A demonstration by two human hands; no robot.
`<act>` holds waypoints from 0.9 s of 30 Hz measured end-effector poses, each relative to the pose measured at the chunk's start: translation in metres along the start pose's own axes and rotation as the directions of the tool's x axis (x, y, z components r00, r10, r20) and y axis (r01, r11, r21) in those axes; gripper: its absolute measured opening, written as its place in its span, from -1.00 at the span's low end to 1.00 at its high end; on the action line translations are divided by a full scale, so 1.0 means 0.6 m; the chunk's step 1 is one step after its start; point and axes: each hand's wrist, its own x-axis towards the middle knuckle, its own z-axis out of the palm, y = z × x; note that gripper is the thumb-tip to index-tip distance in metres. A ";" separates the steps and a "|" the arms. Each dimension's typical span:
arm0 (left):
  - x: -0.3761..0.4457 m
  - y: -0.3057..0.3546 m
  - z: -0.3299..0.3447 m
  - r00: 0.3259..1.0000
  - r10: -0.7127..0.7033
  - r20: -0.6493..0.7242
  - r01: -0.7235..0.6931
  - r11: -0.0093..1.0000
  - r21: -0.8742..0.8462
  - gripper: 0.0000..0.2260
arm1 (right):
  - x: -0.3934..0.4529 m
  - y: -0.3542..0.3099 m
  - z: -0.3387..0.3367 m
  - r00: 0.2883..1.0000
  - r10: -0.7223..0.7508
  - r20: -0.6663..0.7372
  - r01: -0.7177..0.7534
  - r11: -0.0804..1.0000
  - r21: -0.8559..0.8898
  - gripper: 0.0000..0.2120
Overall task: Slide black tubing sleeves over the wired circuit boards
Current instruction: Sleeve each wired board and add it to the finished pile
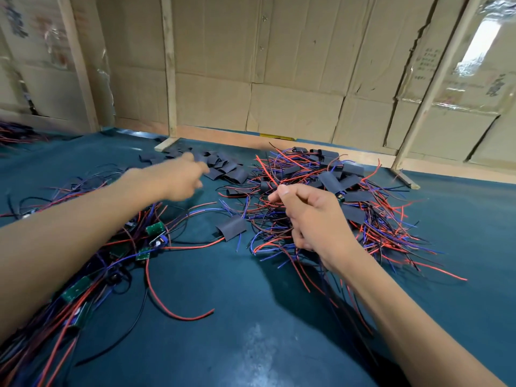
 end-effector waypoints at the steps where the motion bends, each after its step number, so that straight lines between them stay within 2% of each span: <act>1: -0.007 0.015 0.011 0.996 -0.025 0.091 0.028 0.999 -0.027 -0.64 | 0.000 0.001 -0.001 1.000 0.007 -0.016 -0.007 1.000 -0.003 -0.72; 2: -0.012 0.022 0.024 0.988 -0.057 0.141 0.063 0.997 -0.038 -0.64 | -0.001 0.002 -0.002 0.999 0.017 -0.028 -0.017 1.000 -0.005 -0.72; 3: -0.014 0.019 0.036 0.990 -0.076 0.118 0.085 0.994 -0.075 -0.66 | 0.000 0.003 -0.002 0.999 0.024 -0.040 -0.024 1.000 0.000 -0.72; 6: -0.014 -0.007 0.040 0.970 -0.194 -0.149 0.127 0.920 -0.370 -0.77 | 0.001 0.001 -0.003 0.993 0.025 -0.112 -0.024 1.000 0.010 -0.71; 8: -0.002 -0.030 0.033 0.925 -0.311 -0.220 0.199 0.887 -0.416 -0.72 | 0.004 -0.001 -0.003 0.986 0.019 -0.165 -0.018 1.000 0.010 -0.71; 10: 0.010 -0.043 0.027 0.920 -0.368 -0.137 0.306 0.890 -0.337 -0.55 | 0.006 0.000 -0.001 0.981 0.025 -0.193 -0.022 1.000 0.013 -0.71; 11: 0.016 -0.044 0.022 0.935 -0.345 -0.077 0.301 0.891 -0.340 -0.47 | 0.006 0.001 0.000 0.980 0.028 -0.196 -0.026 1.000 0.013 -0.71; 13: 0.026 -0.036 0.017 0.976 -0.215 0.020 0.202 0.876 -0.438 -0.43 | 0.005 0.006 0.004 0.981 0.029 -0.193 -0.030 1.000 -0.005 -0.71; 14: 0.031 -0.030 0.019 0.990 -0.125 0.058 0.138 0.892 -0.431 -0.42 | 0.004 0.008 0.005 0.982 0.021 -0.187 -0.027 0.999 -0.029 -0.71; 17: 0.046 -0.004 0.023 0.982 0.058 0.179 -0.023 0.982 -0.188 -0.44 | 0.003 0.013 0.010 0.985 -0.017 -0.171 -0.002 0.994 -0.111 -0.71; 19: 0.050 0.008 0.014 0.974 0.074 0.212 -0.041 0.987 -0.155 -0.51 | 0.005 0.015 0.010 0.986 -0.024 -0.167 0.004 0.993 -0.119 -0.71; 23: 0.038 0.016 -0.011 0.970 -0.035 0.242 0.091 0.971 -0.222 -0.58 | 0.005 0.016 0.008 0.983 -0.053 -0.174 0.025 0.987 -0.157 -0.72; 25: 0.024 0.022 -0.017 0.985 -0.079 0.156 0.124 0.944 -0.304 -0.57 | 0.002 0.015 0.007 0.980 -0.094 -0.174 0.057 0.976 -0.211 -0.73; 26: 0.016 0.026 -0.018 0.990 -0.104 0.096 0.136 0.883 -0.449 -0.59 | 0.001 0.013 0.007 0.979 -0.119 -0.167 0.075 0.965 -0.250 -0.73; 27: 0.004 0.034 -0.020 0.988 -0.144 0.060 0.146 0.715 -0.684 -0.62 | -0.001 0.012 0.007 0.977 -0.145 -0.156 0.095 0.952 -0.292 -0.74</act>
